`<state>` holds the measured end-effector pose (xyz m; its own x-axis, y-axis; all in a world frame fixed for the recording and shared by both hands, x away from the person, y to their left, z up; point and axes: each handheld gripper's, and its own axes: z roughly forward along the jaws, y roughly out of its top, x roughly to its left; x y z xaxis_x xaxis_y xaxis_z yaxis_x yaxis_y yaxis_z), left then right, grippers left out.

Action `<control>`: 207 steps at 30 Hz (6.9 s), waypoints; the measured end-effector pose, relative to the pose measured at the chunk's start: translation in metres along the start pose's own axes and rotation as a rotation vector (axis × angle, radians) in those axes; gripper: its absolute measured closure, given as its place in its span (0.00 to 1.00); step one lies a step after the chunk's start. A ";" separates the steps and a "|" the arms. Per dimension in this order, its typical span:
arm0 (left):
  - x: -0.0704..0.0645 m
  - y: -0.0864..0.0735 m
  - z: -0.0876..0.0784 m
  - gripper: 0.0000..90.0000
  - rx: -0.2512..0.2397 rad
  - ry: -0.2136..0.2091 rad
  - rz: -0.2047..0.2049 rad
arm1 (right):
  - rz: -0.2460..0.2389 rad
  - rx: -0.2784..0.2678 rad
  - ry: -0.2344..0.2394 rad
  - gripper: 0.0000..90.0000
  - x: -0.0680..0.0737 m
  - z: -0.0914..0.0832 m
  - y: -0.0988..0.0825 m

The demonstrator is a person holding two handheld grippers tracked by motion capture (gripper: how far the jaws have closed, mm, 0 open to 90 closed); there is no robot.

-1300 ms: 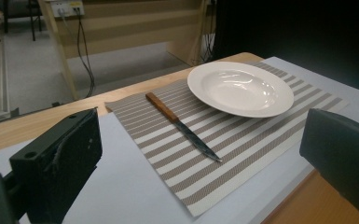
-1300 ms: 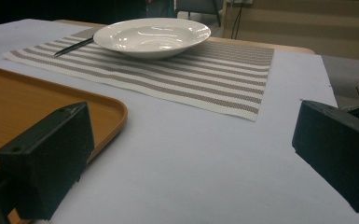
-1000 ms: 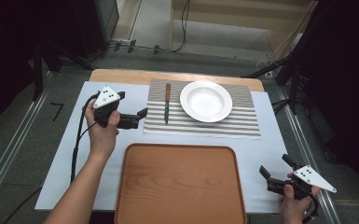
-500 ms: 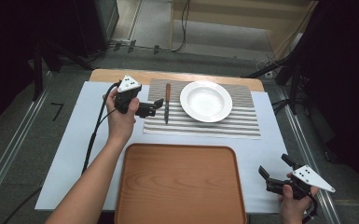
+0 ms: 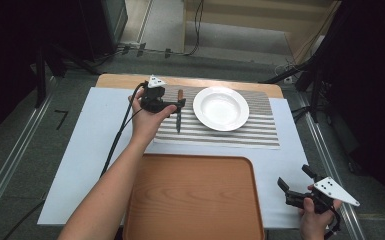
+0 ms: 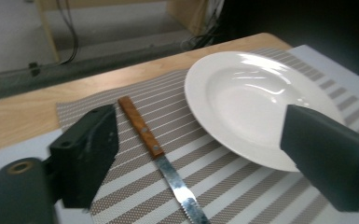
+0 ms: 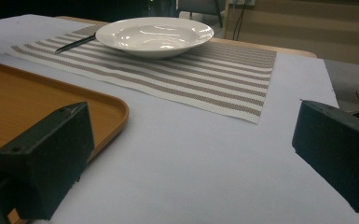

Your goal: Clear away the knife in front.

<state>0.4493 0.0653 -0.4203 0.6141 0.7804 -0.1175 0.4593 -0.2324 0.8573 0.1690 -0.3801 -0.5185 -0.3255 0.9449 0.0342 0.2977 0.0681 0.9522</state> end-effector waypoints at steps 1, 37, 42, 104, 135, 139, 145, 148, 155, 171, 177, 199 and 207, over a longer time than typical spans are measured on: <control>0.002 0.000 0.004 0.16 0.014 0.007 -0.015 | 0.000 0.000 0.000 0.00 0.000 0.000 0.000; 0.016 -0.004 0.108 0.67 0.405 0.171 -0.176 | -0.039 0.009 -0.019 0.00 0.003 0.004 0.000; 0.018 -0.008 0.113 0.69 0.423 0.193 -0.178 | -0.042 0.009 -0.019 0.00 0.003 0.004 0.000; 0.006 0.009 0.037 0.86 0.353 0.059 -0.071 | -0.040 0.020 -0.038 0.00 0.004 0.005 0.000; -0.019 -0.021 -0.021 0.86 0.316 -0.011 -0.034 | -0.043 0.025 -0.044 0.00 0.005 0.005 0.000; -0.022 -0.026 -0.028 0.86 0.314 -0.018 -0.029 | -0.043 0.024 -0.044 0.00 0.005 0.005 0.000; -0.027 -0.035 -0.039 0.86 0.310 -0.036 -0.032 | -0.043 0.025 -0.045 0.00 0.005 0.005 0.000; -0.029 -0.040 -0.044 0.86 0.306 -0.035 -0.028 | -0.046 0.027 -0.046 0.00 0.005 0.005 0.000; -0.033 -0.050 -0.058 0.86 0.294 -0.043 -0.031 | -0.046 0.028 -0.045 0.00 0.006 0.005 0.000; -0.043 -0.071 -0.085 0.86 0.284 -0.065 -0.029 | -0.045 0.026 -0.045 0.00 0.006 0.005 0.000; -0.045 -0.083 -0.093 0.86 0.282 -0.067 -0.036 | -0.045 0.025 -0.043 0.00 0.005 0.005 0.000; -0.052 -0.127 -0.121 0.86 0.297 -0.070 -0.071 | -0.047 0.025 -0.043 0.00 0.006 0.004 0.000; -0.053 -0.138 -0.131 0.86 0.298 -0.064 -0.078 | -0.048 0.026 -0.042 0.00 0.005 0.004 0.000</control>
<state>0.2697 0.1318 -0.4665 0.6045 0.7667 -0.2165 0.6686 -0.3405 0.6611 0.1710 -0.3736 -0.5201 -0.3018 0.9531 -0.0247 0.3060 0.1214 0.9443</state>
